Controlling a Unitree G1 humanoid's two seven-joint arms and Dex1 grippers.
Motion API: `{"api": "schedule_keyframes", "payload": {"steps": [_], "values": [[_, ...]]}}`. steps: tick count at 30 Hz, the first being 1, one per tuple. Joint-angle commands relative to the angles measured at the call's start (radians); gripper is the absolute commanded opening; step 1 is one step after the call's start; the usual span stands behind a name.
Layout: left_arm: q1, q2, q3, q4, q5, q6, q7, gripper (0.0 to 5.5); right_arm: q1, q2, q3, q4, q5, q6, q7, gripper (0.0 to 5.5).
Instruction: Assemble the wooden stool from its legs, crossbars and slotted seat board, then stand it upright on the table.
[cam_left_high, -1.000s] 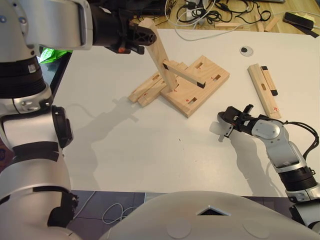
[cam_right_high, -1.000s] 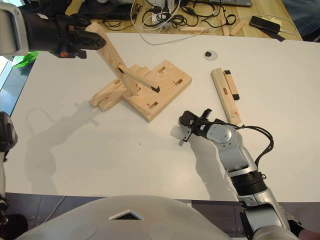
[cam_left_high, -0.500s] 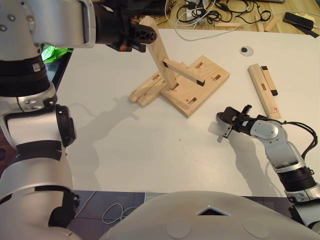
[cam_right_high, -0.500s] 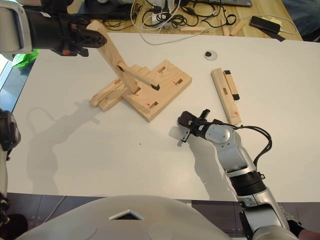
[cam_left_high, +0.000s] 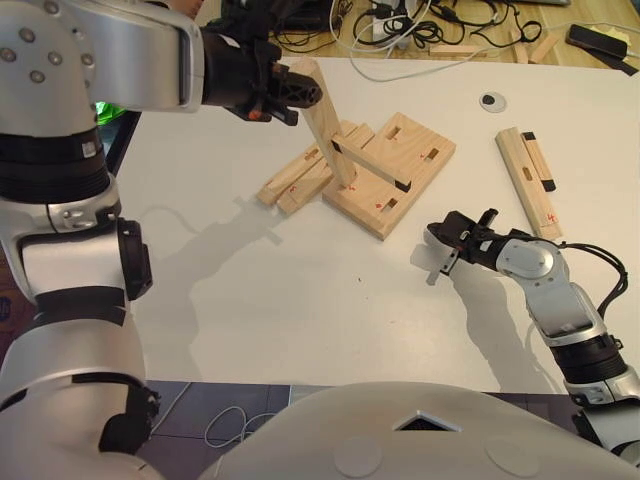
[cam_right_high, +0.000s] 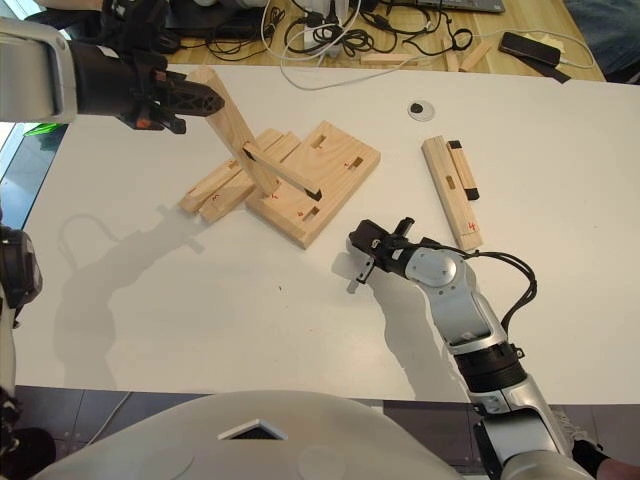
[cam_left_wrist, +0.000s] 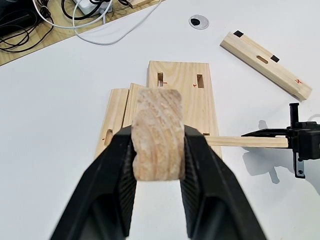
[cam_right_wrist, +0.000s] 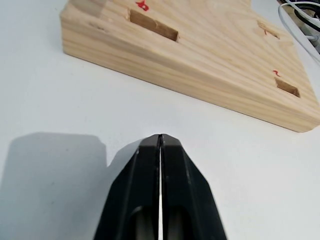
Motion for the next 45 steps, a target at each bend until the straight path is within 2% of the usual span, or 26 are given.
{"api": "schedule_keyframes", "payload": {"steps": [1, 3, 4, 9, 13, 15, 16, 19, 21, 26, 30, 34, 39, 44, 45], "values": [[0.003, -0.048, -0.045, 0.015, 0.077, 0.016, -0.028, 1.02, -0.006, -0.002, 0.002, -0.004, -0.003, 0.002, -0.001, 0.0], [-0.02, -0.075, -0.017, 0.024, 0.114, 0.016, -0.045, 1.02, 0.005, -0.009, 0.003, -0.006, -0.004, -0.001, -0.001, 0.0], [-0.032, -0.09, 0.003, 0.022, 0.131, 0.012, -0.055, 1.31, 0.007, -0.011, 0.003, -0.006, -0.004, -0.002, 0.0, 0.0], [-0.104, -0.147, 0.066, -0.04, 0.249, -0.107, -0.072, 2.03, 0.003, -0.004, 0.009, 0.004, -0.004, -0.006, -0.002, 0.0], [-0.138, -0.167, 0.067, -0.103, 0.303, -0.178, -0.13, 2.59, 0.003, -0.009, 0.004, 0.01, 0.001, -0.013, 0.002, 0.0], [-0.141, -0.167, 0.059, -0.12, 0.353, -0.256, -0.157, 2.9, 0.0, -0.011, 0.002, 0.015, 0.001, -0.018, 0.004, 0.0], [-0.165, -0.165, 0.059, -0.095, 0.41, -0.355, -0.171, 3.02, -0.001, -0.012, 0.002, 0.017, 0.002, -0.019, 0.005, 0.0], [-0.198, -0.083, 0.016, 0.105, 0.638, -0.591, -0.182, 3.17, -0.004, -0.014, 0.0, 0.021, 0.003, -0.021, 0.007, 0.0], [-0.12, -0.011, -0.005, 0.239, 0.744, -0.643, -0.196, 3.17, -0.007, -0.019, -0.002, 0.018, 0.006, -0.021, 0.016, 0.0], [0.198, 0.11, -0.088, 0.392, 0.86, -0.751, -0.435, 3.17, -0.008, -0.041, -0.015, 0.017, 0.011, -0.029, 0.039, 0.0], [0.361, 0.107, -0.12, 0.355, 0.887, -0.793, -0.578, 3.17, -0.012, -0.053, -0.018, 0.002, 0.015, -0.022, 0.057, 0.0], [0.471, 0.112, -0.119, 0.221, 0.897, -0.758, -0.63, 3.17, -0.009, -0.064, -0.022, -0.01, 0.018, -0.022, 0.071, 0.0], [0.581, 0.078, -0.087, 0.068, 0.874, -0.664, -0.633, 4.0, 0.002, -0.072, -0.025, -0.03, 0.02, -0.012, 0.077, 0.0], [0.608, 0.02, -0.081, 0.06, 0.908, -0.661, -0.586, 4.73, 0.0, -0.074, -0.023, -0.04, 0.026, -0.004, 0.08, 0.0], [0.608, 0.012, -0.082, 0.062, 0.912, -0.664, -0.585, 4.73, 0.0, -0.074, -0.023, -0.042, 0.027, -0.003, 0.08, 0.0]]}}
